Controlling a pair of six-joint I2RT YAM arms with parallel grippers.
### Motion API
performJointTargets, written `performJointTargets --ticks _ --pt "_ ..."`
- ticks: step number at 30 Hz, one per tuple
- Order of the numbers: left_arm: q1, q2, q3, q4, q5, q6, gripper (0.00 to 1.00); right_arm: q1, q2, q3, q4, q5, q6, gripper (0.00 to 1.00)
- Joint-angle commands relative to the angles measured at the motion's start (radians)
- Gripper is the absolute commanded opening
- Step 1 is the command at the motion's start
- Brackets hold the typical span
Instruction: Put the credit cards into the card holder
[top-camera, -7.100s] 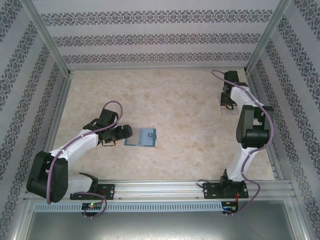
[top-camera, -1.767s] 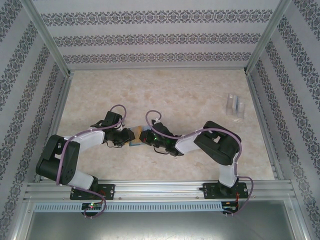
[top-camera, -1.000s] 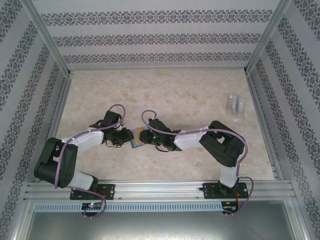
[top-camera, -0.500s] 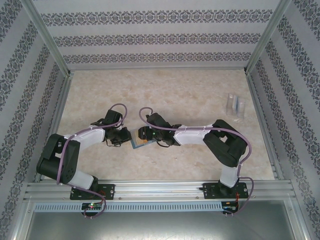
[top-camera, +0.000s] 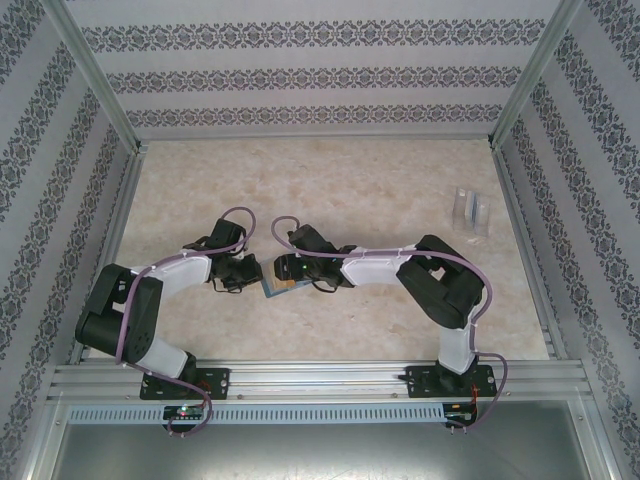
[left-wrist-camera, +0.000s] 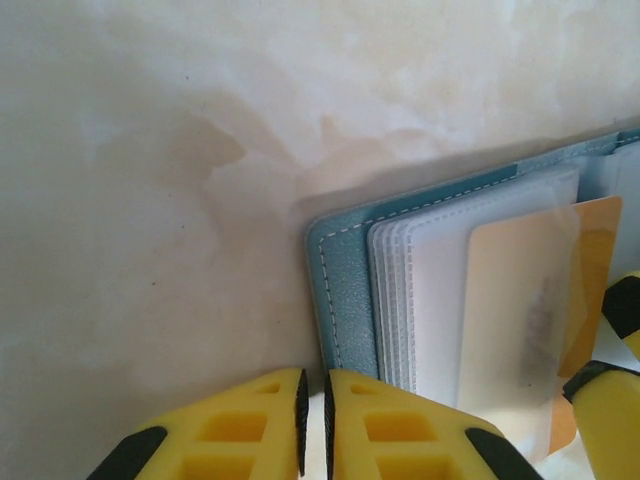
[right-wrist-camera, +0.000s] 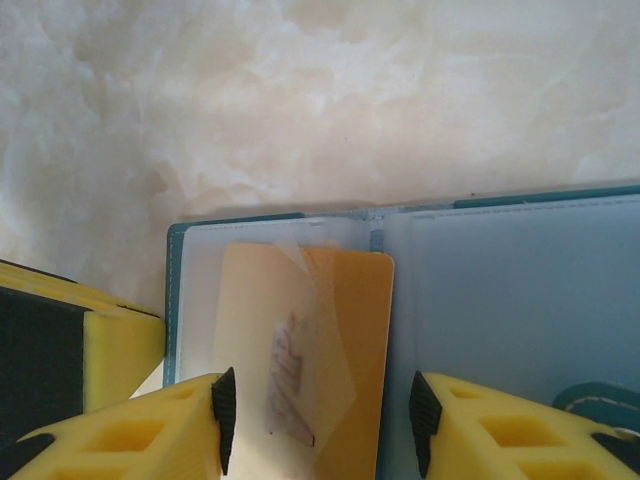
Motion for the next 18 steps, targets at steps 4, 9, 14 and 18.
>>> performJointTargets --ticks 4,9,14,18 --pt "0.003 0.006 0.015 -0.022 -0.016 0.030 0.14 0.015 0.028 0.039 -0.013 -0.037 -0.032 0.43" --pt "0.005 0.019 0.006 0.013 0.013 0.021 0.10 0.027 0.039 0.050 -0.009 -0.044 -0.053 0.39" --pt "0.006 0.029 0.011 0.019 0.025 0.019 0.07 0.036 0.039 0.055 0.001 -0.048 -0.064 0.36" --pt "0.006 0.025 0.010 0.020 0.026 0.019 0.06 0.040 0.039 0.058 0.011 -0.060 -0.061 0.35"
